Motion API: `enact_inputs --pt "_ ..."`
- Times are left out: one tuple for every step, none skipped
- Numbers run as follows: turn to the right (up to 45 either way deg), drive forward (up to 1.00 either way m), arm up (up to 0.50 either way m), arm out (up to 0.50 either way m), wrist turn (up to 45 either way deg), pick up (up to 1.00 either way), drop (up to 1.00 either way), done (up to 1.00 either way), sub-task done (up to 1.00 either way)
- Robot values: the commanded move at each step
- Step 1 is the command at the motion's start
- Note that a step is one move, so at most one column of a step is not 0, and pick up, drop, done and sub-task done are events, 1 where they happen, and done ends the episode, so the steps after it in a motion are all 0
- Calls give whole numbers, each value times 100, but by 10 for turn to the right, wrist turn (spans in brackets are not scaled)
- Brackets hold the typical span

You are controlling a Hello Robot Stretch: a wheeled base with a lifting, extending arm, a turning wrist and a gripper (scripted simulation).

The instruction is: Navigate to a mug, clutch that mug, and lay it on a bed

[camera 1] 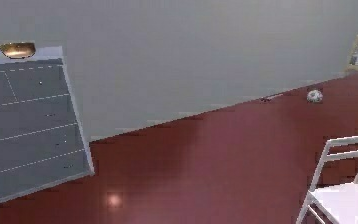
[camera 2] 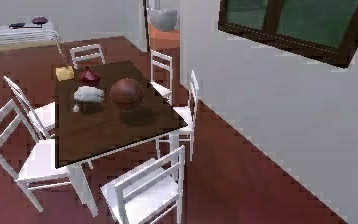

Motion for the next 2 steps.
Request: enact_inputs --pt "-150 0 0 0 0 0 0 0 0" --pt "0 15 0 0 0 0 0 0 0"
